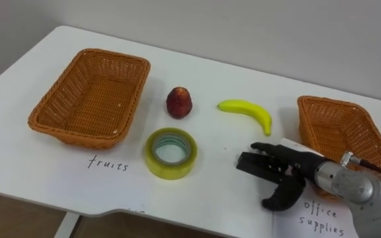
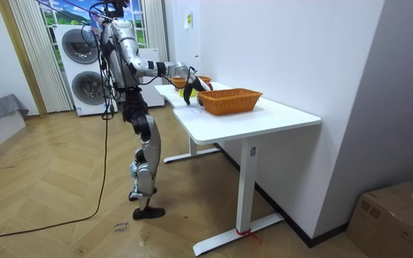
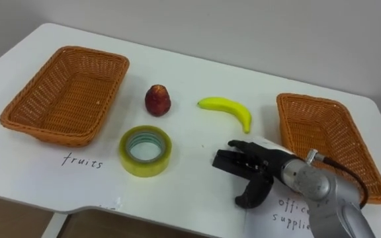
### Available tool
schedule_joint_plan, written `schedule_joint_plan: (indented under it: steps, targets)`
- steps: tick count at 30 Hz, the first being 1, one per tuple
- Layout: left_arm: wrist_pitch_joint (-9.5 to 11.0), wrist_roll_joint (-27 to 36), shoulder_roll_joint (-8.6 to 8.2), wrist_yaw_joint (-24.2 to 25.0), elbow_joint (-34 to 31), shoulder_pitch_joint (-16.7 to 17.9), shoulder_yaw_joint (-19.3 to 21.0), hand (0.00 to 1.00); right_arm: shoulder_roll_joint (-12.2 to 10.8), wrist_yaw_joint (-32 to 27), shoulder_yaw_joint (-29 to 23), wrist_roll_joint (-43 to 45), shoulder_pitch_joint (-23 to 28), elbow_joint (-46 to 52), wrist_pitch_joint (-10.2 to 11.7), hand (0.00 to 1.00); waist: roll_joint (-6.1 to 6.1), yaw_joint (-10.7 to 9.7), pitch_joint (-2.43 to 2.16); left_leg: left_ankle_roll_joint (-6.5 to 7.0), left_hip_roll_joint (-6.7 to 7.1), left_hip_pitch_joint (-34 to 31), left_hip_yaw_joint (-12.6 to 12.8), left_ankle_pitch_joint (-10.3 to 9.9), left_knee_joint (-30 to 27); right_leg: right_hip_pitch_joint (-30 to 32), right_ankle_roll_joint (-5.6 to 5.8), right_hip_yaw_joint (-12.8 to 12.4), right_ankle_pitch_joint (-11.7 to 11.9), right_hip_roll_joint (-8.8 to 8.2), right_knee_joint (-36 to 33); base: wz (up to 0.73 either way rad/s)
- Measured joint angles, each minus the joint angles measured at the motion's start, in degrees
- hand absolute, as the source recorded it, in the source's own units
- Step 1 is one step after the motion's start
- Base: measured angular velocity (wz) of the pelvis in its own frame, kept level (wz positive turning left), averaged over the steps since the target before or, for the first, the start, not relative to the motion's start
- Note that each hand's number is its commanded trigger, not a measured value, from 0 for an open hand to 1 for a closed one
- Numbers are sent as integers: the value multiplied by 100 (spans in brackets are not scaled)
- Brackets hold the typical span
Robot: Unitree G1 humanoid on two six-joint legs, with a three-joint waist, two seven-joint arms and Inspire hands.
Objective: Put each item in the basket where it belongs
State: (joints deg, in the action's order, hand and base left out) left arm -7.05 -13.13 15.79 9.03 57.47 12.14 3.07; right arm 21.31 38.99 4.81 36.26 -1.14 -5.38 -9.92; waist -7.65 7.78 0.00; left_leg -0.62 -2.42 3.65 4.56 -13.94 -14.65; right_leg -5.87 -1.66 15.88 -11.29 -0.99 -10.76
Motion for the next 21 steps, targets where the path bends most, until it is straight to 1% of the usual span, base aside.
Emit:
schedule_joint_plan:
  steps: [1, 2, 7, 11, 12, 15, 21]
  targets:
    - [0, 3, -1, -5, 0, -1, 0, 0, 9, 6, 4, 7, -2, -2, -10, 79, 0, 14, 0, 0, 2, -1, -4, 0, 0, -2, 0, 1, 2, 0, 1, 0]
    - [-1, 3, -1, -10, 0, -2, 1, 0, 23, 13, 11, 17, -3, -2, -16, 100, 0, 23, 0, 0, 4, -1, -11, 0, -1, -7, 0, 4, 2, 0, 2, 0]
    - [-8, 6, -2, -24, -1, -14, 4, 0, 39, -67, 18, 160, -155, -66, -28, 100, 0, 45, 0, 0, 5, -6, -24, 1, -1, -9, 0, 7, 2, 1, 8, 0]
    - [-8, 9, -3, -98, -1, -15, 3, 0, 38, -177, 20, 245, -389, -209, -203, 100, 1, 63, 1, -1, 11, -24, -59, 1, 15, -15, 1, 21, 2, 10, 11, 5]
    - [-9, 9, -3, -102, -1, -15, 3, 0, 38, -193, 20, 245, -419, -245, -216, 100, 1, 64, 1, -1, 12, -25, -66, 1, 15, -15, 1, 26, 2, 12, 12, 7]
    - [-13, 10, -3, -114, -3, -27, -2, 0, 79, -372, 41, 342, -448, -288, -218, 100, 1, 70, 0, -3, 14, -26, -127, 1, 5, -26, 2, 80, 3, 14, 10, 10]
    - [-12, 10, -4, -175, -3, -104, -88, 0, 99, -429, 75, 326, -434, -288, -220, 100, 19, 64, -6, -13, 8, 9, -139, -7, 81, -59, 4, 111, 4, 16, 5, 1]
